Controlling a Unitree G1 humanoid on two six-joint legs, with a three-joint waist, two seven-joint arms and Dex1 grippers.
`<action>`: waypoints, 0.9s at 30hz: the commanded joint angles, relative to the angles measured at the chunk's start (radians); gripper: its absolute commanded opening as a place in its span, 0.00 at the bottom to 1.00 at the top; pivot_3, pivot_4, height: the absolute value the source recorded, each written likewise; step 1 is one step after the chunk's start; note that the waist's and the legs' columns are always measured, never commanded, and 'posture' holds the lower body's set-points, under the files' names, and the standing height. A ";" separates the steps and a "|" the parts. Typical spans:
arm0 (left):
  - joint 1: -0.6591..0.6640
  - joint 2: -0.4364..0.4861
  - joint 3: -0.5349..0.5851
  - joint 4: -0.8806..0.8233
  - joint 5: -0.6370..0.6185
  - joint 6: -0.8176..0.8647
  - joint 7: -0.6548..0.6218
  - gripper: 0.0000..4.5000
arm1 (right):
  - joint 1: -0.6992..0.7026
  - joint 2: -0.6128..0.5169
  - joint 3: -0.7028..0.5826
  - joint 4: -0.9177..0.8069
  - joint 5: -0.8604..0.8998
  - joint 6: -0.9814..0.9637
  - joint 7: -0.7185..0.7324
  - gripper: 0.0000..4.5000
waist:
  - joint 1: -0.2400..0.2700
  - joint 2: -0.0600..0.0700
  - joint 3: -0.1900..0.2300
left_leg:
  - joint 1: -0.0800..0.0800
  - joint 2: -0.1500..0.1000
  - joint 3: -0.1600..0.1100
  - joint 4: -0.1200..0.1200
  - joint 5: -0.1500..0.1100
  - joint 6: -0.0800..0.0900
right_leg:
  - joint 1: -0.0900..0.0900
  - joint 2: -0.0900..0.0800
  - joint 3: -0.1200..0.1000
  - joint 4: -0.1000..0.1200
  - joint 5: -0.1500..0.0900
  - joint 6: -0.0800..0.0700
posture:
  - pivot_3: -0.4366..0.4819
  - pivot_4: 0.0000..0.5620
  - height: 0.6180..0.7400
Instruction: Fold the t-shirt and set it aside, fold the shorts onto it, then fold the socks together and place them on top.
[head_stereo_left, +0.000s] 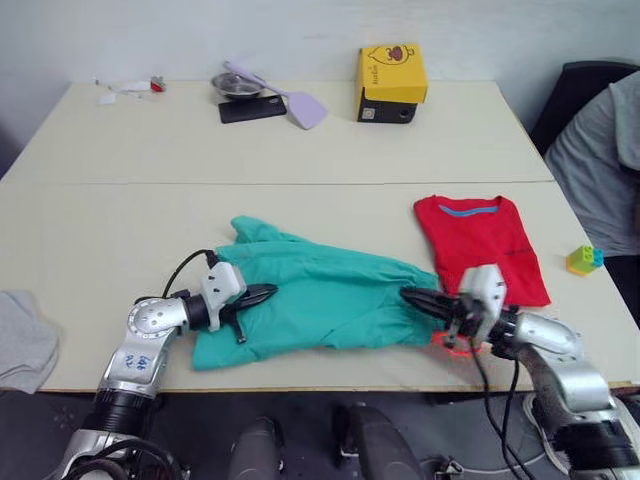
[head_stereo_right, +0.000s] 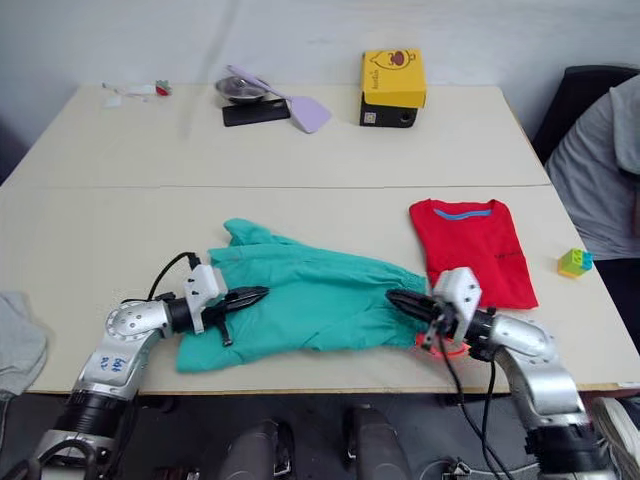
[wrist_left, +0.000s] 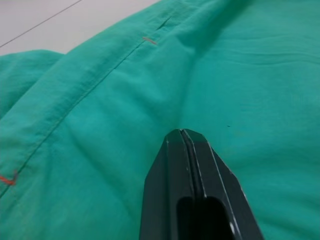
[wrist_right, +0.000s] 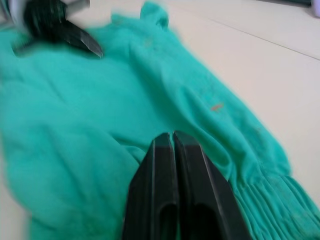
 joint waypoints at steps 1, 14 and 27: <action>0.017 0.000 0.023 -0.071 -0.088 -0.031 -0.076 0.00 | 0.069 -0.098 -0.108 -0.177 0.259 0.287 -0.032 0.28 | 0.002 0.000 0.000 | 0.000 0.000 0.000 0.000 0.000 0.000 | 0.000 0.000 0.000 0.000 0.000 0.000 | 0.48 0.27 1.00; -0.121 -0.055 -0.047 -0.040 -0.124 -0.002 -0.204 0.00 | 0.438 -0.408 -0.245 -0.335 1.380 0.764 -0.705 0.99 | 0.005 -0.002 0.000 | -0.003 -0.001 -0.004 0.000 0.000 0.002 | 0.001 0.001 0.000 -0.005 0.000 0.003 | 0.48 0.27 1.00; -0.163 -0.070 -0.062 0.003 -0.100 -0.008 -0.200 0.00 | 0.225 -0.184 0.010 -0.339 1.263 0.579 -1.209 0.99 | 0.005 -0.003 0.000 | -0.005 -0.001 -0.001 0.000 0.000 0.002 | -0.001 0.002 0.005 -0.008 -0.001 0.009 | 0.48 0.27 1.00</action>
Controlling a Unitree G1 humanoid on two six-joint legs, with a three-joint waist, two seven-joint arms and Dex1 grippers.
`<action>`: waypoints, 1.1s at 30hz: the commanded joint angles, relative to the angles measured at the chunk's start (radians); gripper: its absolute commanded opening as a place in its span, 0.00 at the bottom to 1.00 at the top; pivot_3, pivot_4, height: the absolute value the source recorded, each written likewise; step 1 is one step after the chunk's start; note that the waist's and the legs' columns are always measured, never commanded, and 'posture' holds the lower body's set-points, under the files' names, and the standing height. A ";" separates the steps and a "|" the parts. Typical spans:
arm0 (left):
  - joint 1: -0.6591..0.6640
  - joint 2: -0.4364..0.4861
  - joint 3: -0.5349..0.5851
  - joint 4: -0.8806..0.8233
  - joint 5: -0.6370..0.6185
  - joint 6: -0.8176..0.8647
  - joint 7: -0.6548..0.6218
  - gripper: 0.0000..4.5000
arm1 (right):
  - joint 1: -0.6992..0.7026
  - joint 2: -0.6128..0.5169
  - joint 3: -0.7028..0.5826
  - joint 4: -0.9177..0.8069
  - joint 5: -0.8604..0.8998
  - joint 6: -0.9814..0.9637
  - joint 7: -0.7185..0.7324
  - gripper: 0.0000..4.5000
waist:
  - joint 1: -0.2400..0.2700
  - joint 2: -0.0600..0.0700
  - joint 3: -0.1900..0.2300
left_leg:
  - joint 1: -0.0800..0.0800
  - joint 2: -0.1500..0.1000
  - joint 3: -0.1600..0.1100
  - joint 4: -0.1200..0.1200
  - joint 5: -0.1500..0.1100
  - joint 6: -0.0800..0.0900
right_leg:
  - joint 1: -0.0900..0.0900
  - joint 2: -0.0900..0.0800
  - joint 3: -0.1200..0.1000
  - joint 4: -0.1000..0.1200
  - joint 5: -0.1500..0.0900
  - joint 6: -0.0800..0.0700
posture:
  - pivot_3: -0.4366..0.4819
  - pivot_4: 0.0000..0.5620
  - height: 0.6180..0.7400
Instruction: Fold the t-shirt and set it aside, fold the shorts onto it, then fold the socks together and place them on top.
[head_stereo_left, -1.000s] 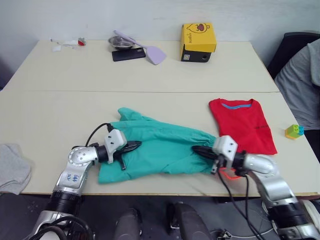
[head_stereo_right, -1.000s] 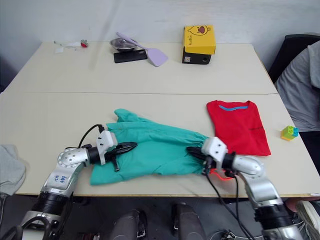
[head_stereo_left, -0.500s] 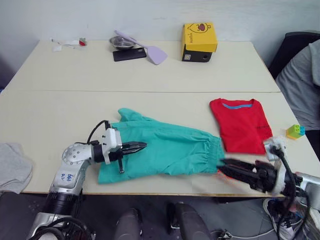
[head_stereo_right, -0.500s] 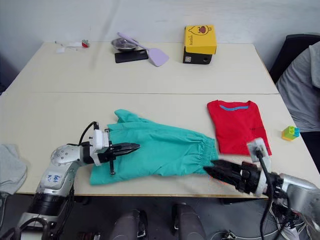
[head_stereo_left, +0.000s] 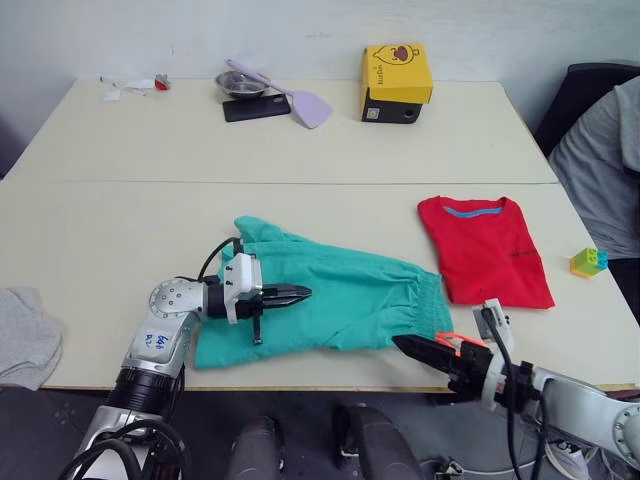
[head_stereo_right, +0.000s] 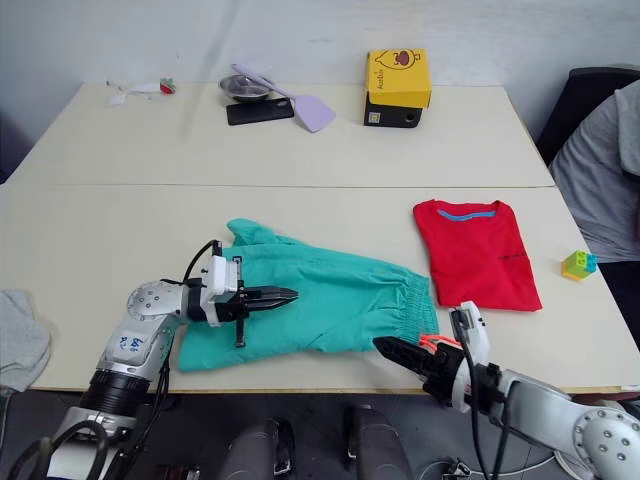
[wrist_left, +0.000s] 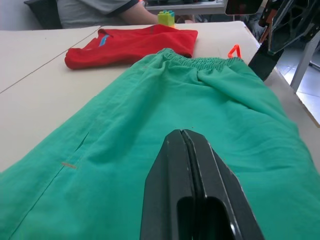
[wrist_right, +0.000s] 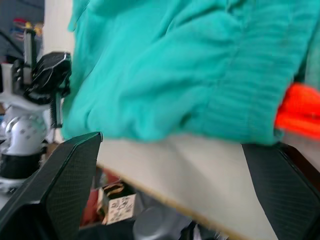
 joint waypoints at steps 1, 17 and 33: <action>-0.027 -0.012 0.006 -0.002 0.010 -0.013 0.021 0.00 | -0.050 0.046 0.028 0.006 -0.038 -0.033 -0.096 0.99 | 0.000 -0.001 0.000 | 0.000 0.000 0.000 0.000 0.000 0.000 | 0.000 0.000 0.000 0.000 0.000 0.000 | 0.48 0.27 1.00; -0.085 -0.091 -0.034 0.213 0.198 -0.071 0.220 0.00 | -0.217 0.347 0.050 0.097 -0.374 -0.138 -0.347 0.90 | 0.000 -0.005 -0.004 | 0.000 0.000 0.001 0.000 0.000 0.002 | 0.000 -0.001 0.001 0.000 0.002 0.000 | 0.48 0.27 1.00; -0.059 -0.087 0.032 0.176 0.166 0.007 0.310 0.00 | -0.338 0.382 0.160 0.012 -1.150 -0.352 0.007 0.00 | -0.002 -0.003 -0.006 | 0.000 0.000 0.002 -0.002 0.000 0.002 | -0.001 -0.001 0.001 0.000 0.002 -0.001 | 0.48 0.27 1.00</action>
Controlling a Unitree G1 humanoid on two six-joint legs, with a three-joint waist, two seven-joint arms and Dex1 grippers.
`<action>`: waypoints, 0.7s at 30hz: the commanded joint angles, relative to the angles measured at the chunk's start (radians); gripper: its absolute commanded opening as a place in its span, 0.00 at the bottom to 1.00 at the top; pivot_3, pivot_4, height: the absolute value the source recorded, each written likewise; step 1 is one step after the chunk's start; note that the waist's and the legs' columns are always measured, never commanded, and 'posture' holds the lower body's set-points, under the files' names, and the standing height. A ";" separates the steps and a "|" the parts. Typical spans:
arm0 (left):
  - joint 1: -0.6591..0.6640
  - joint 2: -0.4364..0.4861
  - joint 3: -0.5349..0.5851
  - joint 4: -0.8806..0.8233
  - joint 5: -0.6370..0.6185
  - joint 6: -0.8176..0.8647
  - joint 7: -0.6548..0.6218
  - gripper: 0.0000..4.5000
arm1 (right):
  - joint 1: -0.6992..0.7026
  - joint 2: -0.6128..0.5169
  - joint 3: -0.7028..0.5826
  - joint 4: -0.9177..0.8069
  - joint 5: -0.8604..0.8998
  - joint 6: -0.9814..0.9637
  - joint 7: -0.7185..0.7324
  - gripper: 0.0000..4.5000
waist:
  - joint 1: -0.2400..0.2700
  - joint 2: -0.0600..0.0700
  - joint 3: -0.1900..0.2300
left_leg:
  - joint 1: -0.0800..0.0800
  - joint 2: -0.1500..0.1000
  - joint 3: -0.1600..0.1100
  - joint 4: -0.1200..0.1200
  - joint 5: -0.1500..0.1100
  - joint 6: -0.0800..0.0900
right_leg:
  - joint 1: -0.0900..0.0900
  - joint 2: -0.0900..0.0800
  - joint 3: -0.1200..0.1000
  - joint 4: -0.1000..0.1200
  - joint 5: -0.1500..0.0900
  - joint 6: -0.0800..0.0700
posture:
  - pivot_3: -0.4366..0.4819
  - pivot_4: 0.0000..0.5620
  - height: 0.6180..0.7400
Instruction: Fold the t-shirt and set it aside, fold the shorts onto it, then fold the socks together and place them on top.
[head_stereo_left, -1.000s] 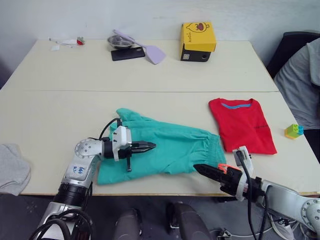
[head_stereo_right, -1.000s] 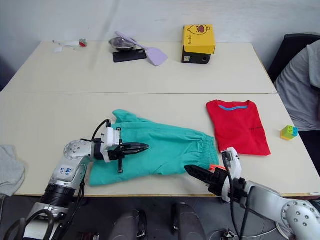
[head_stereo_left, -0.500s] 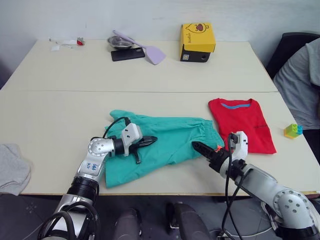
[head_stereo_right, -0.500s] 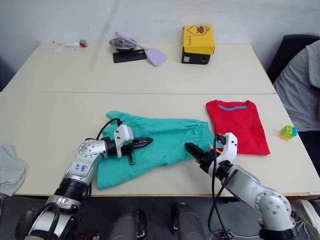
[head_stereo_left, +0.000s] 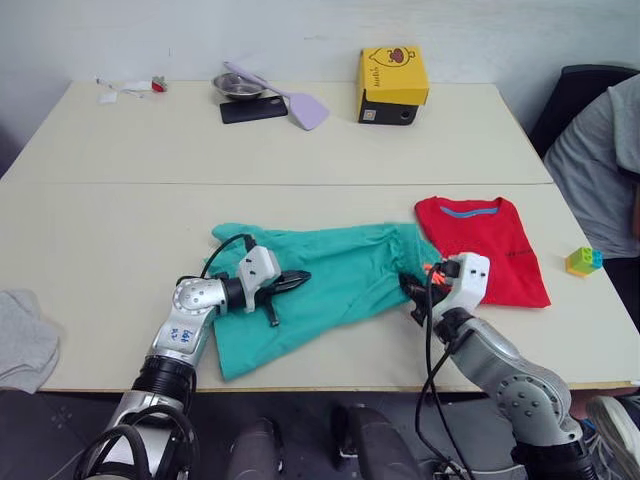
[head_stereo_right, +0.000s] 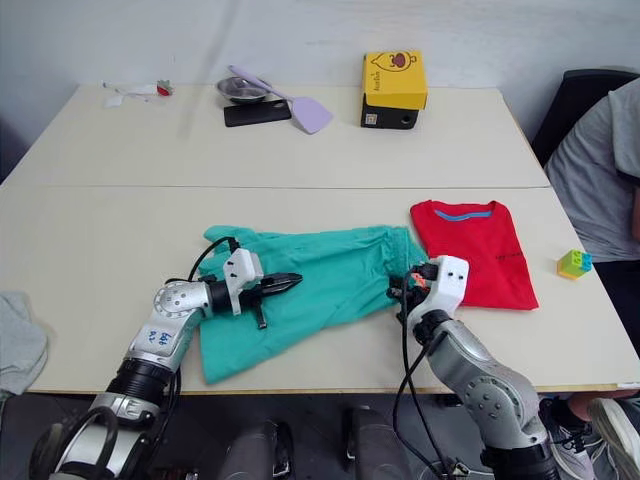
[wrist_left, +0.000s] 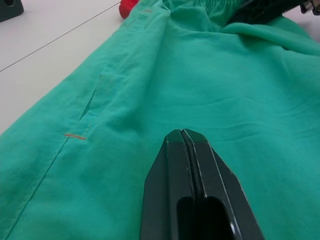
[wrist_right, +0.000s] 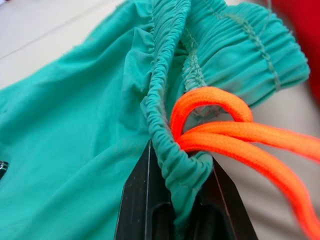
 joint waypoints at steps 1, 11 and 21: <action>0.010 -0.001 0.049 -0.025 -0.025 0.063 0.055 0.00 | -0.046 -0.059 0.020 -0.061 -0.246 -0.128 0.113 0.00 | 0.000 0.000 0.000 | 0.000 0.000 0.000 0.000 0.000 0.000 | 0.000 0.000 0.000 0.000 0.000 0.000 | 0.48 0.27 1.00; 0.045 -0.003 0.112 -0.150 -0.066 0.249 0.157 0.00 | -0.322 -0.153 0.352 0.039 -0.805 -0.461 0.545 0.00 | -0.005 0.001 0.001 | 0.000 0.001 0.000 -0.002 0.000 -0.003 | -0.002 0.001 -0.001 0.000 0.000 -0.001 | 0.48 0.27 1.00; 0.196 0.075 0.200 -0.322 -0.109 0.385 0.180 0.00 | -0.389 -0.012 0.459 0.180 -0.819 -0.429 0.832 0.00 | -0.012 0.001 0.001 | 0.001 0.001 0.003 0.000 0.000 -0.008 | -0.002 -0.001 -0.001 0.001 -0.002 -0.003 | 0.48 0.27 1.00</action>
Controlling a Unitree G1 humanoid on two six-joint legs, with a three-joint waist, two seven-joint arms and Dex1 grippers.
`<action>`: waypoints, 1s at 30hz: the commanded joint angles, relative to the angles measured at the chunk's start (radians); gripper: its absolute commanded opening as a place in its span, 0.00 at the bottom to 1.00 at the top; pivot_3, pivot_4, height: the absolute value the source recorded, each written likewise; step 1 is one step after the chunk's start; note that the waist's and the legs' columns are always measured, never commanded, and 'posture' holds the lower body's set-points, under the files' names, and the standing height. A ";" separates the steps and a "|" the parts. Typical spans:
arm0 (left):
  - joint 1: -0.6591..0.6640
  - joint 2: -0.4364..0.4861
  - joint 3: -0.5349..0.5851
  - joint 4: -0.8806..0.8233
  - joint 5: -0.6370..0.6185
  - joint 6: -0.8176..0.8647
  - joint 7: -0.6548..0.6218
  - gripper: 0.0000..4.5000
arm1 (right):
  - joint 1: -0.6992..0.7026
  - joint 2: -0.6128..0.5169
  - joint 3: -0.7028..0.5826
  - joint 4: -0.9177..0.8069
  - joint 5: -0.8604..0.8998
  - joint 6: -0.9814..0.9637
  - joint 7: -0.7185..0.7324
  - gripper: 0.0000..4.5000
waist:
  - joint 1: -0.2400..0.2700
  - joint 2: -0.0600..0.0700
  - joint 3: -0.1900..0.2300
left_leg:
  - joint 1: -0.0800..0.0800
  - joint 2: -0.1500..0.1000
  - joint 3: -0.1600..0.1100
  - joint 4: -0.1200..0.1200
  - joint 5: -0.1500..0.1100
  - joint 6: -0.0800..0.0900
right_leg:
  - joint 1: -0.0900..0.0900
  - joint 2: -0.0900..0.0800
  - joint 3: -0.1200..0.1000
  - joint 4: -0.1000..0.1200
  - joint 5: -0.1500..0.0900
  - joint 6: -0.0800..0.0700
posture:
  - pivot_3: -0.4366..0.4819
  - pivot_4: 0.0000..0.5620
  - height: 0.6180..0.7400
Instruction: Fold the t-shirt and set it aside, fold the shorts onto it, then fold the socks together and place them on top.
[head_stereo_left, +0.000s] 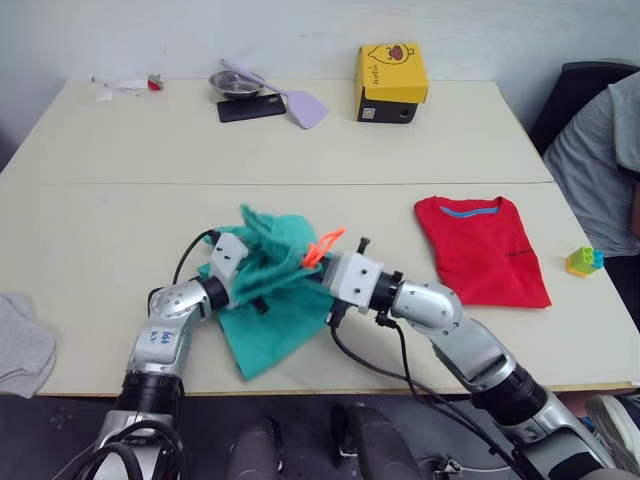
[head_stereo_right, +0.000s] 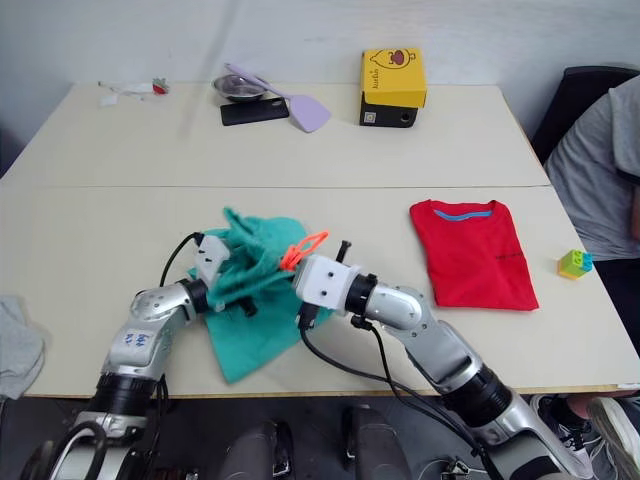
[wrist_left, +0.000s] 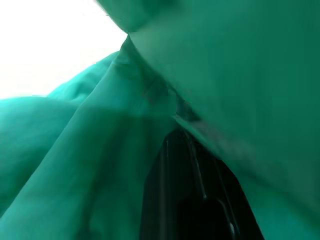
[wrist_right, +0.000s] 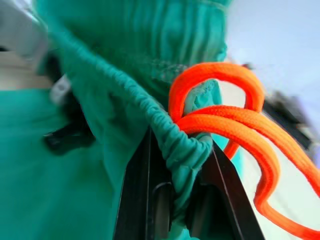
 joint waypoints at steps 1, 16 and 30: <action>0.071 0.052 0.066 -0.091 -0.036 0.061 0.009 0.00 | -0.016 0.017 -0.007 -0.012 0.004 0.031 0.067 0.00 | -0.003 0.000 0.000 | 0.000 0.000 0.000 0.000 0.000 0.000 | 0.000 0.000 0.000 0.000 0.000 -0.001 | 0.48 0.27 1.00; 0.134 0.130 0.209 -0.152 -0.125 0.118 0.016 0.00 | 0.016 -0.013 -0.119 -0.112 0.374 0.296 0.468 0.50 | 0.002 0.000 0.000 | 0.001 0.000 -0.004 -0.001 -0.004 0.004 | 0.000 -0.002 -0.006 0.002 -0.001 -0.006 | 0.48 0.27 1.00; 0.127 0.177 0.250 -0.220 -0.238 0.100 -0.092 0.00 | -0.057 -0.265 -0.380 0.089 0.667 0.634 0.678 0.73 | 0.006 0.001 0.001 | 0.000 0.001 -0.006 -0.001 -0.006 0.005 | 0.000 -0.003 -0.008 0.000 -0.002 -0.009 | 0.48 0.27 1.00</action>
